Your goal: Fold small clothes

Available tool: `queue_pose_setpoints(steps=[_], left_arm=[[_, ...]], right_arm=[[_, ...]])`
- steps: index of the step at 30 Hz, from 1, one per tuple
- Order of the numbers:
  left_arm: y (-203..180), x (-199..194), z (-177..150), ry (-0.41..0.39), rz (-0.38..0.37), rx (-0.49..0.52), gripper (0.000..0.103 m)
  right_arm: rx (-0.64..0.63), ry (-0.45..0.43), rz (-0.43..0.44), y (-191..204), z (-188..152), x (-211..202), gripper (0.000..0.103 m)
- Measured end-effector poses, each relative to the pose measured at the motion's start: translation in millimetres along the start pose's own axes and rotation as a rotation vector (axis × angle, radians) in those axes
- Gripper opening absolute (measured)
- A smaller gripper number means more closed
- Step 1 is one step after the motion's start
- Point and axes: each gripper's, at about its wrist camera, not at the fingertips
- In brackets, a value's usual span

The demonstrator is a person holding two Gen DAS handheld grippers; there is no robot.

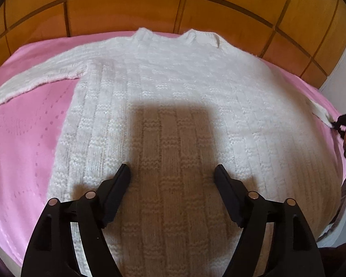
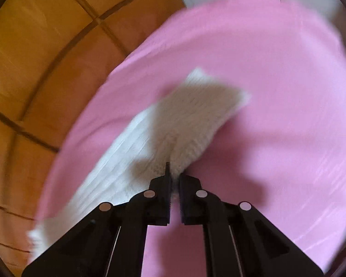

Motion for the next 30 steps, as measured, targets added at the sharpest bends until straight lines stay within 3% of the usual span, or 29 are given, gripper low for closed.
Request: queue_pose_setpoints(steps=[4,8,14,17,23,25,26,27,30], left_arm=[[2,2,1,-0.005,-0.004,-0.006,0.077],[2,3,2,-0.015,-0.007,-0.007,0.079],[8,-1,0,-0.029,-0.046,-0.001,0.079],[11,-5,0,-0.039,-0.073,-0.021,0.079],[20,-13,0,-0.05,-0.142,-0.056,0.079],[22,-16,3,-0.045,-0.165,-0.059,0.078],[24,-17,4,-0.047,-0.176,-0.06,0.078],[27,-20,6,-0.053,-0.184,-0.065,0.075],[33,-22,13,-0.051,-0.222,-0.077,0.063]], right_arm=[[-0.037,-0.045,-0.053,17,17,-8,0.005],[-0.223,-0.063,0.032,77,-5,-25,0.005],[-0.575,0.008,0.201,196,-94,-35,0.005],[-0.777,0.084,0.28,264,-165,-28,0.005],[-1.016,0.231,0.328,347,-286,3,0.005],[-1.067,0.288,0.348,360,-317,12,0.016],[-1.07,0.317,0.355,363,-327,15,0.051],[-1.064,0.314,0.363,365,-333,11,0.069],[-1.029,0.306,0.402,348,-338,4,0.068]])
Point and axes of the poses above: each gripper's, at about its wrist camera, not at the fingertips, and x roughly the way its jaws point, y to its left, z to its top, and after that the axes turned 13 degrees about y, right-handed
